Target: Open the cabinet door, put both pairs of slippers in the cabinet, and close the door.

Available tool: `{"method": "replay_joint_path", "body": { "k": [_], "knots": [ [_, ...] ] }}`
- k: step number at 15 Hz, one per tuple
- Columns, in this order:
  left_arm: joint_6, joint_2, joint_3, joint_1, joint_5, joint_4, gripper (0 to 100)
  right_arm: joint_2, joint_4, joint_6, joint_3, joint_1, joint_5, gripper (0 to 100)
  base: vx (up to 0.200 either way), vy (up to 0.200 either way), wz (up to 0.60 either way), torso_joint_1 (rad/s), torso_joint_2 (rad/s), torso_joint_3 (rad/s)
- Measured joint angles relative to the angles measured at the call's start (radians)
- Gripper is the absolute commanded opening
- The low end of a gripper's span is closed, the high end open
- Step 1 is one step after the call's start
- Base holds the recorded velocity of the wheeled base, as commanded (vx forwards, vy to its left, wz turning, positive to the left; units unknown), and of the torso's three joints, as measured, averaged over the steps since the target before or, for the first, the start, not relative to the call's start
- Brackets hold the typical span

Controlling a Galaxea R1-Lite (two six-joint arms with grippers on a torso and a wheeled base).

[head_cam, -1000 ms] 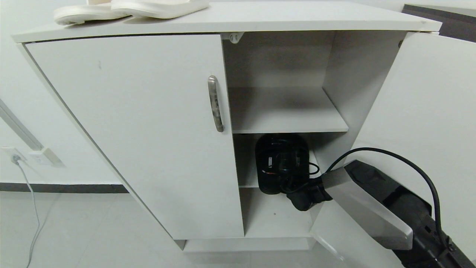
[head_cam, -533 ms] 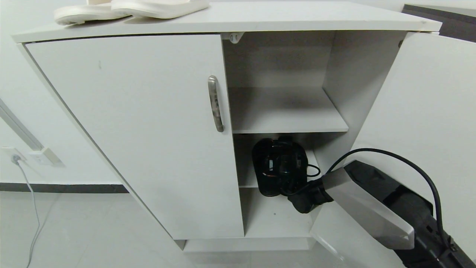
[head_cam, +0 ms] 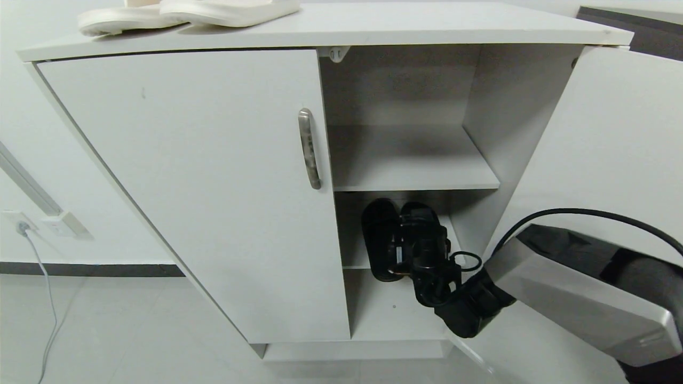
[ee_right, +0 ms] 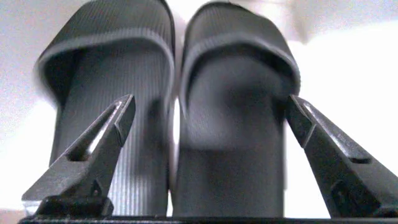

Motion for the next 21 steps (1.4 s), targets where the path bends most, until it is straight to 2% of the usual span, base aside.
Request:
{"method": "replay_joint_path", "body": {
  "k": [3,6,10,17,21],
  "knots": [
    [0.002,0.000,0.000,0.000,0.000,0.000,0,-0.120,-0.122,0.001,0.247,0.049,-0.005,100,0.000,0.000,0.00,0.000,0.00,0.000],
    [0.001,0.000,0.000,0.001,-0.001,0.000,0,-0.217,-0.186,0.001,0.402,0.088,-0.005,100,0.000,0.000,0.00,0.000,0.00,0.000],
    [-0.002,0.000,0.000,0.000,0.000,0.000,0,-0.265,-0.189,-0.004,0.439,0.112,-0.005,100,0.000,0.000,0.00,0.000,0.00,0.000],
    [-0.003,0.000,0.000,0.000,0.001,0.000,0,-0.273,-0.191,-0.004,0.455,0.117,-0.005,100,-0.200,0.000,0.00,0.002,0.00,0.004],
    [-0.002,0.000,0.000,0.001,0.000,0.000,0,-0.272,-0.202,-0.004,0.465,0.120,-0.005,100,0.000,0.000,0.00,0.000,0.00,0.000]
  ]
}}
